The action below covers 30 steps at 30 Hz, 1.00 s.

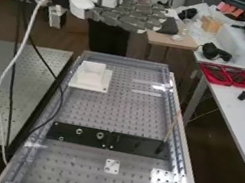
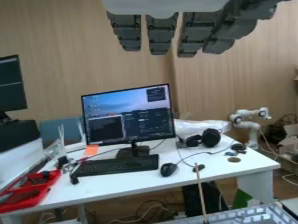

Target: Grab the paper clip and place it in the clear container

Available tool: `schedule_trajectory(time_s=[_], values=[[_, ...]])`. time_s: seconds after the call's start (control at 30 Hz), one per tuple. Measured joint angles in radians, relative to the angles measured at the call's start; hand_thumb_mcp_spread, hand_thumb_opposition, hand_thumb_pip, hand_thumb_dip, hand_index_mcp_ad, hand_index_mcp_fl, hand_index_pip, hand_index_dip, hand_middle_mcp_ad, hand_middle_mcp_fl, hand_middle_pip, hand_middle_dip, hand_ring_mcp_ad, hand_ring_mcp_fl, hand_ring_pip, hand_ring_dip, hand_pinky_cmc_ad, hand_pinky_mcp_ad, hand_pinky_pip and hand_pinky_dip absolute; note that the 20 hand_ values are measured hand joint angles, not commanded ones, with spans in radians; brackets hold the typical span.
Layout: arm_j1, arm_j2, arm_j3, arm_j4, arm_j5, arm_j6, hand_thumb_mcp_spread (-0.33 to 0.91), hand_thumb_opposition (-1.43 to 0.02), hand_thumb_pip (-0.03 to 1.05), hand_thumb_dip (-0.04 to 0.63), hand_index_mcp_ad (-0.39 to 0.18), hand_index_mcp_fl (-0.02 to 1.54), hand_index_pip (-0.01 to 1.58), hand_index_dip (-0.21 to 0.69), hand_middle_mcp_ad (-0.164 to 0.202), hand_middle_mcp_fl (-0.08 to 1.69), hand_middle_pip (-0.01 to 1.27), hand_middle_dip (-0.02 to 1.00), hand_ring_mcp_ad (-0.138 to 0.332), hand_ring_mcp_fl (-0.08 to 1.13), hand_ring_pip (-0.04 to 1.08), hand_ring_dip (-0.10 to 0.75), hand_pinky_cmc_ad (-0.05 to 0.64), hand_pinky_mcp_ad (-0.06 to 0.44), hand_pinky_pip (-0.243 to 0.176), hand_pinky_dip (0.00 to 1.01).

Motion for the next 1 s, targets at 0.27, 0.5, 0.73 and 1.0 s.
schedule_trajectory(time_s=[0.27, 0.5, 0.73, 1.0], values=[[-0.034, -0.054, -0.040, 0.079, -0.008, 0.011, 0.15, -0.24, 0.34, 0.038, -0.038, 0.01, 0.02, -0.012, 0.009, -0.02, 0.05, 0.03, 0.051, 0.00, 0.02, 0.024, 0.065, 0.063, -0.012, 0.09], [-0.076, -0.113, -0.065, 0.130, 0.006, 0.019, 0.22, -0.57, 0.47, 0.054, -0.105, 0.01, 0.07, -0.037, 0.003, -0.02, 0.10, 0.09, 0.091, 0.00, 0.05, 0.058, 0.206, 0.213, -0.044, 0.24], [-0.115, -0.183, -0.074, 0.183, 0.025, 0.019, 0.25, -0.66, 0.51, 0.094, -0.106, 0.04, 0.10, -0.052, 0.000, -0.02, 0.12, 0.12, 0.126, 0.00, 0.07, 0.087, 0.283, 0.250, -0.061, 0.31], [-0.163, -0.260, -0.069, 0.235, 0.028, 0.007, 0.28, -0.71, 0.64, 0.138, -0.110, 0.11, 0.39, -0.051, 0.003, -0.02, 0.12, 0.13, 0.127, 0.00, 0.09, 0.087, 0.291, 0.246, -0.066, 0.33]])
